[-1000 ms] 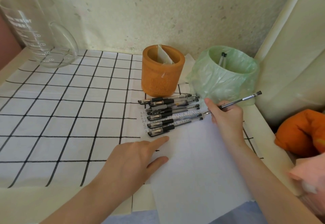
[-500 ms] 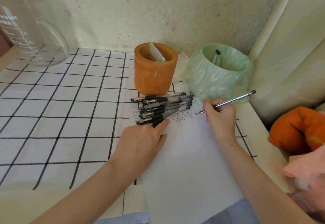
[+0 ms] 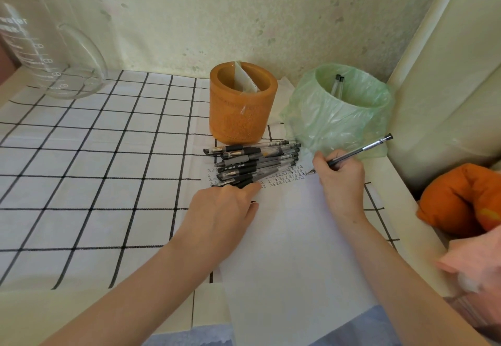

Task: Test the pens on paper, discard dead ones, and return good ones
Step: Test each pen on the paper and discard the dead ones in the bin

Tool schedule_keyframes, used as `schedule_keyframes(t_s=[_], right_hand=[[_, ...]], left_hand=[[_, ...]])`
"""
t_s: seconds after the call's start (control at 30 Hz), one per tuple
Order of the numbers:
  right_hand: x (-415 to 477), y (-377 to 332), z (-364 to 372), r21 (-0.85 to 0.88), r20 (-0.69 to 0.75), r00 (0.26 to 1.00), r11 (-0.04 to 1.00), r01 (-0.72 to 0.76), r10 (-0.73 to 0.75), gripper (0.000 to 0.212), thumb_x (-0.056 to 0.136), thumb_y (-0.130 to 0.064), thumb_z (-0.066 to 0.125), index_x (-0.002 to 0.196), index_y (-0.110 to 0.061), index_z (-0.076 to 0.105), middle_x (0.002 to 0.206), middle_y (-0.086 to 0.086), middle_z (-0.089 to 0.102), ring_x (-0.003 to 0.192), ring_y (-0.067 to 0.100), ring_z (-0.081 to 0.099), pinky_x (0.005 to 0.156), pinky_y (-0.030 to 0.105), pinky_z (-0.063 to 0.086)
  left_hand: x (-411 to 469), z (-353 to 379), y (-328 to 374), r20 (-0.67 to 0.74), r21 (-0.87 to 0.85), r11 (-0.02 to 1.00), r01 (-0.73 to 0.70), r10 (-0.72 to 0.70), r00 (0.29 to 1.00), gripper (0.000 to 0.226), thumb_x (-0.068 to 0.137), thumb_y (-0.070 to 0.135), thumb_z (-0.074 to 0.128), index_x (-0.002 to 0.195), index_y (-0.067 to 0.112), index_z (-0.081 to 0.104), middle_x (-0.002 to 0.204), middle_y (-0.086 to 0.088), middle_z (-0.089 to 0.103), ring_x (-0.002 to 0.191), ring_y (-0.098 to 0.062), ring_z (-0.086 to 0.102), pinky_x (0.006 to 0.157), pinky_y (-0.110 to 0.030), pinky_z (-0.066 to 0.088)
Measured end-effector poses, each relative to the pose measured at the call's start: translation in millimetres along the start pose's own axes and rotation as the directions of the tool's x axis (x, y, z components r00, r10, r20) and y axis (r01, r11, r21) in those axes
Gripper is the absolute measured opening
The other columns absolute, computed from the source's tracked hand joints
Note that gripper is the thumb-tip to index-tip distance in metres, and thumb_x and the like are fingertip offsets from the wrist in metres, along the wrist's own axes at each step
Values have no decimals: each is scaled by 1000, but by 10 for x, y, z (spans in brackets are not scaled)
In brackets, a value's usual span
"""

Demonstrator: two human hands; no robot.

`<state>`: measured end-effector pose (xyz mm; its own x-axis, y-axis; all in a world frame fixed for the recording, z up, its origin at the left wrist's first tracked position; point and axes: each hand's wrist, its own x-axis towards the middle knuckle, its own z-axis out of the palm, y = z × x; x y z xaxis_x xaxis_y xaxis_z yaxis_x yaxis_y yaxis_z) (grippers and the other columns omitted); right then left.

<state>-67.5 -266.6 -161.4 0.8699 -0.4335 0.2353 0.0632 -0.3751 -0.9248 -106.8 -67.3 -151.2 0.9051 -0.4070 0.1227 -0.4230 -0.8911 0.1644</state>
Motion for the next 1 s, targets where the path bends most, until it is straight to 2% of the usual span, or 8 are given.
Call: schedule_keyframes(t_s=[0.13,0.3,0.5,0.63,0.77,0.83,0.93,1.0], right_hand=[[7,14,0,-4,10,1000,1000,4,-4,41,85,-8,62,52,-17,39,42,-12,34,48,11,29,49,25,29],[7,17,1,-4,27,999,1000,24,-24,43,85,-6,61,52,-18,37,39,-13,33,44,5,26,46,19,26],[9,20,1,-11,17,999,999,41,-41,43,85,-4,59,53,-18,36,40,-13,33,46,6,26,47,22,25],[8,14,-1,-9,12,999,999,39,-39,41,85,-4,59,53,-16,37,47,-5,34,49,11,28,49,26,27],[4,7,4,-33,23,998,998,57,-57,41,83,0,59,54,-15,34,47,-11,29,46,6,24,47,20,24],[4,3,4,-35,22,998,998,58,-57,41,82,1,58,54,-15,34,49,-8,29,47,5,24,47,19,23],[11,9,3,-32,14,998,998,54,-54,41,83,0,58,53,-15,34,49,-5,30,47,6,24,48,22,24],[12,14,7,-39,14,998,998,59,-58,42,83,-1,58,53,-16,34,45,-12,30,46,6,24,47,20,24]], left_hand=[[-12,-1,4,-2,-30,1000,9,-9,1000,37,98,36,28,135,31,35,99,3,66,88,-21,63,72,-32,48],[-17,6,5,2,-56,998,28,-28,1000,36,98,35,30,133,30,36,89,3,64,81,-20,62,68,-30,47],[-30,31,-11,-17,-82,996,36,-38,999,39,98,36,30,137,33,31,87,5,63,80,-18,61,66,-27,44],[-38,50,-18,-23,-100,994,36,-39,999,42,98,38,29,140,35,26,77,8,51,79,-16,60,66,-27,43],[-49,48,-27,-35,-102,994,47,-50,998,42,98,39,29,140,38,24,71,8,44,68,-14,48,62,-25,38],[-56,38,-26,-34,-99,994,52,-55,998,42,98,39,29,140,38,24,70,8,42,67,-13,45,62,-24,38],[-49,19,-31,-19,-113,992,56,-59,998,43,98,41,30,140,38,25,71,9,43,73,-15,54,63,-25,39],[-46,0,-24,-6,-111,992,59,-60,998,44,96,46,30,140,38,25,71,9,44,77,-15,58,65,-25,41]])
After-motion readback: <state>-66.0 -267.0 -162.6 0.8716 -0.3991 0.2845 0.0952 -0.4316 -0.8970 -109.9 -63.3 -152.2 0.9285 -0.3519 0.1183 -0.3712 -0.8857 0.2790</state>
